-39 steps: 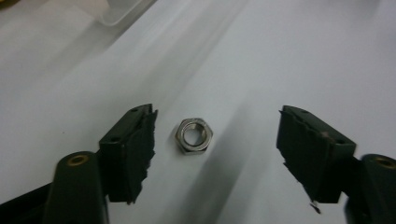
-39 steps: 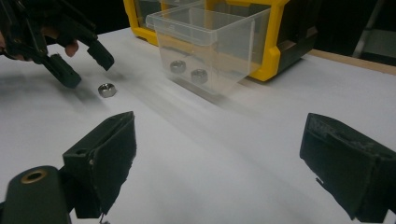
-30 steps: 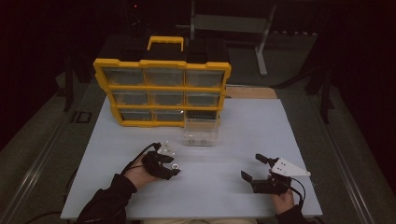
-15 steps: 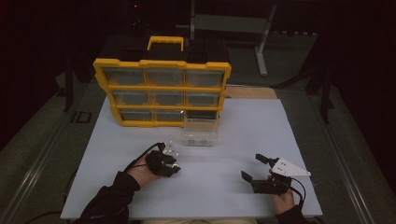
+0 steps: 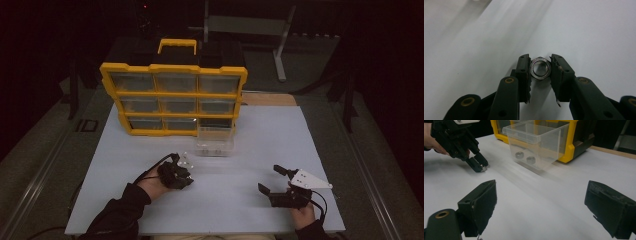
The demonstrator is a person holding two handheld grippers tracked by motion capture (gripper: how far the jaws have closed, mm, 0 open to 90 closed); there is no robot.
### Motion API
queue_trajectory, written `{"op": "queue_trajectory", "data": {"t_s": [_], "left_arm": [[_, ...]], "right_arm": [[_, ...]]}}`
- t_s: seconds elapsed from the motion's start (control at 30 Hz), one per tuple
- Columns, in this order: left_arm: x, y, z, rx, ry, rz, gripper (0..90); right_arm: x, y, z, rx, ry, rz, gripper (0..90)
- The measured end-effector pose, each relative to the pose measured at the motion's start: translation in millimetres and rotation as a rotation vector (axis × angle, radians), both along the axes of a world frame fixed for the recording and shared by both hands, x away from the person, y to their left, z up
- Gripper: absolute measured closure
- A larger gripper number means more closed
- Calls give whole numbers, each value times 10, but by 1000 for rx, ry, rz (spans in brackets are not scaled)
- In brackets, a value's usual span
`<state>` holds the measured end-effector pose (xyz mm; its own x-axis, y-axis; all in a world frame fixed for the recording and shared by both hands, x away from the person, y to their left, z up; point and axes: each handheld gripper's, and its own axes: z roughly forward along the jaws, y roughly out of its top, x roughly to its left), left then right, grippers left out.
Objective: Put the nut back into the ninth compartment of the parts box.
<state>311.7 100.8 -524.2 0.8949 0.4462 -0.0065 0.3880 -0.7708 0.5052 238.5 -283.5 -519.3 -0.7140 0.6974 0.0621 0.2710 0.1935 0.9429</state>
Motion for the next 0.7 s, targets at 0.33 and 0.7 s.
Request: {"op": "queue_trajectory", "data": {"t_s": [0.33,0.7], "left_arm": [[29,31,178,-29,-4,6,687],[74,112,580,-72,-57,23,687]], "right_arm": [[-1,-3,3,0,-1,0,108],[0,0,1,-1,-1,-1,107]]}}
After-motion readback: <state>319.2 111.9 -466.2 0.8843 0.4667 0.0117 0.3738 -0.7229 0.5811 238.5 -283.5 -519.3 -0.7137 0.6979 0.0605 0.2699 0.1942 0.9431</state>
